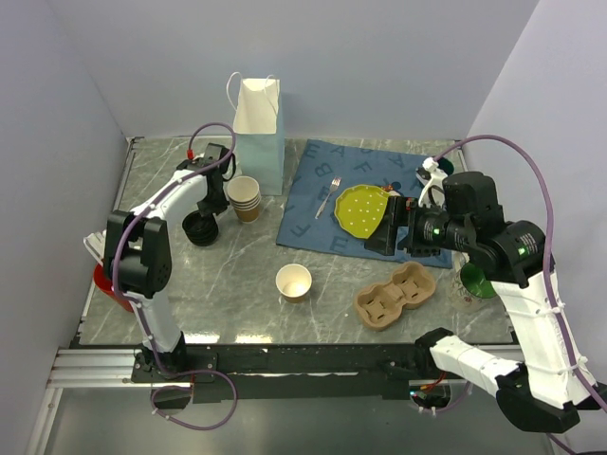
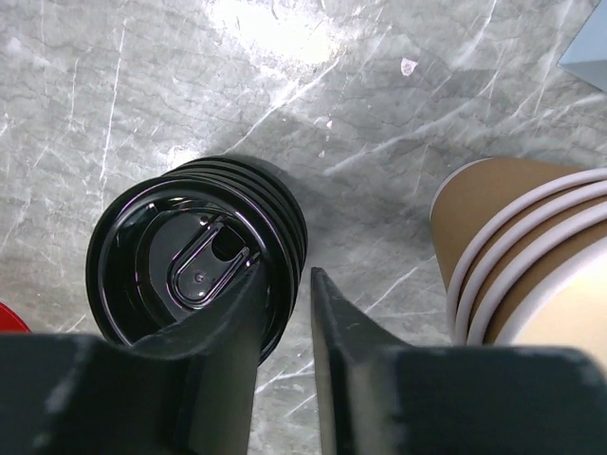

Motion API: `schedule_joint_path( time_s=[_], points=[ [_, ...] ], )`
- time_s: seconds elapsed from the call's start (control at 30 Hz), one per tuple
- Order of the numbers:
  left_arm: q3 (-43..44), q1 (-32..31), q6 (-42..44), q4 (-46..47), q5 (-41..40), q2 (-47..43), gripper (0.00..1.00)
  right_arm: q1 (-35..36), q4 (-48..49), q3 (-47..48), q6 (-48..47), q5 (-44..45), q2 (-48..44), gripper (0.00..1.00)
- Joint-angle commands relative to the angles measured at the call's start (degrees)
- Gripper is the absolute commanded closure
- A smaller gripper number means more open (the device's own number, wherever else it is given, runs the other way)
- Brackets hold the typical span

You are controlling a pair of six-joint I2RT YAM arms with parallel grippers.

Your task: Pack the takeout coffee

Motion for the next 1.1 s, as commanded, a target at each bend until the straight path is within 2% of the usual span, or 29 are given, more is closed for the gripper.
schedule_joint_path(
  time_s=[0.0, 0.17, 0.57, 0.77, 0.9, 1.03, 1.07],
  points=[
    [0.5, 0.2, 0.3, 1.0, -0.8, -1.0, 0.73, -0.2, 2.8, 2.1, 0.4, -0.1, 0.3, 0.00],
    [1.5, 0.3, 0.7, 0.0, -2.2, -1.0, 0.88, -0.2, 3.1, 2.2, 0.4, -0.2, 0.4, 0.00],
    [9.6, 0.4, -0.2, -6.9, -2.8, -3.8, 0.96, -0.2, 4.1, 2.3, 1.2, -1.4, 1.1, 0.00],
    [14.6, -0.1, -2.6, -9.0, 5.7, -9.4, 0.98, -0.2, 10.6, 2.0, 0.4, -7.0, 1.5, 0.00],
    [14.0, -0.1, -4.8, -6.3, 13.3, -17.4, 0.98, -0.1, 19.4, -1.7, 5.5, -13.8, 0.8, 0.02],
    [10.6, -0.2, -7.1, 0.9, 25.1, -25.3, 0.98, -0.2, 27.4, -6.3, 8.7, -16.6, -0.4, 0.04],
    [8.2, -0.1, -9.0, 2.9, 30.9, -27.1, 0.98, -0.2, 30.4, -7.2, 8.7, -16.7, -0.8, 0.04]
  ],
)
